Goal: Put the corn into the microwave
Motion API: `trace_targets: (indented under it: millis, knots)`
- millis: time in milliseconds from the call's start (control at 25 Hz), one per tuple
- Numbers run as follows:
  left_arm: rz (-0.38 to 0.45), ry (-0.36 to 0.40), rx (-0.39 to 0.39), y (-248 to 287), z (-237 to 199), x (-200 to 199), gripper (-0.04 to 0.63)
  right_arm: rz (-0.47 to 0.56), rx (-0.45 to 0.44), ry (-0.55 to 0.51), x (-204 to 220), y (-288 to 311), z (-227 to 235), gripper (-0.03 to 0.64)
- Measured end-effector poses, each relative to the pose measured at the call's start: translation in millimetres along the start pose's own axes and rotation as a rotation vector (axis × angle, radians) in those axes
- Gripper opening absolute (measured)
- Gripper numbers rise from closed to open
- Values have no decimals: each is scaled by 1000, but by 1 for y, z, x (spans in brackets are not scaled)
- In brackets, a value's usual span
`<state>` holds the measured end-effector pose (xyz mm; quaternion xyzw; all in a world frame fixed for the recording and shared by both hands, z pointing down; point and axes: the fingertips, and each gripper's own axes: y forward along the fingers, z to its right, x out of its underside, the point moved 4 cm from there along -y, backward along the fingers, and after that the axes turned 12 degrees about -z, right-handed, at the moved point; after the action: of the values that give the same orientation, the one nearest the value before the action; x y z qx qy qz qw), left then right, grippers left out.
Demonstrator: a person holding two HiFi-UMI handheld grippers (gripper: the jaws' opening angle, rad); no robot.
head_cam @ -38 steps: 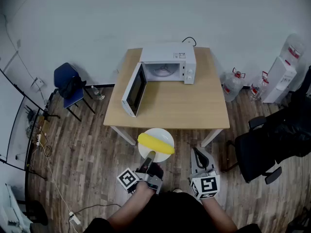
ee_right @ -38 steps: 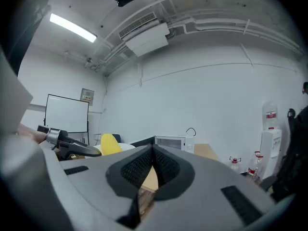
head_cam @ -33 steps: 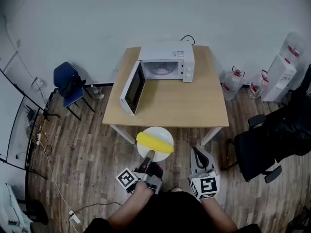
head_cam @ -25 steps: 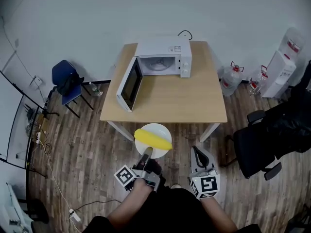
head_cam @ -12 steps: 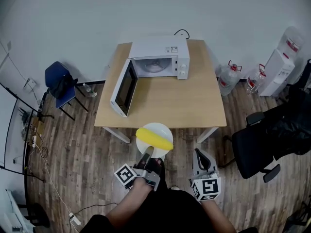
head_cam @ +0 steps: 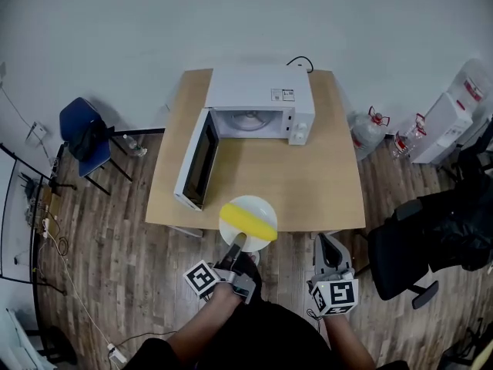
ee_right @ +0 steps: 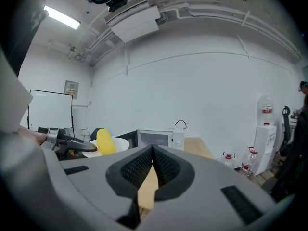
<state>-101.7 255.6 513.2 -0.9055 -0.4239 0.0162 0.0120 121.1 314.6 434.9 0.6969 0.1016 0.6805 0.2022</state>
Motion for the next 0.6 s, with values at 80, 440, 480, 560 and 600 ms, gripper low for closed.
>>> trace_targets:
  millis: [80, 440, 480, 560, 600]
  knots:
    - [-5, -15, 0, 13, 0, -16, 29, -10, 11, 5, -10, 19, 3, 60]
    - [-23, -47, -4, 56, -6, -72, 29, -39, -12, 23, -42, 87, -2, 60]
    - [-27, -51, -3, 59, -7, -77, 29, -45, -8, 22, -44, 94, -2, 60]
    - [-37, -57, -2, 67, -10, -87, 29, -53, -1, 18, -50, 107, -2, 60]
    - [-44, -60, 0, 71, -11, -91, 29, -55, 2, 16, -53, 113, -1, 59]
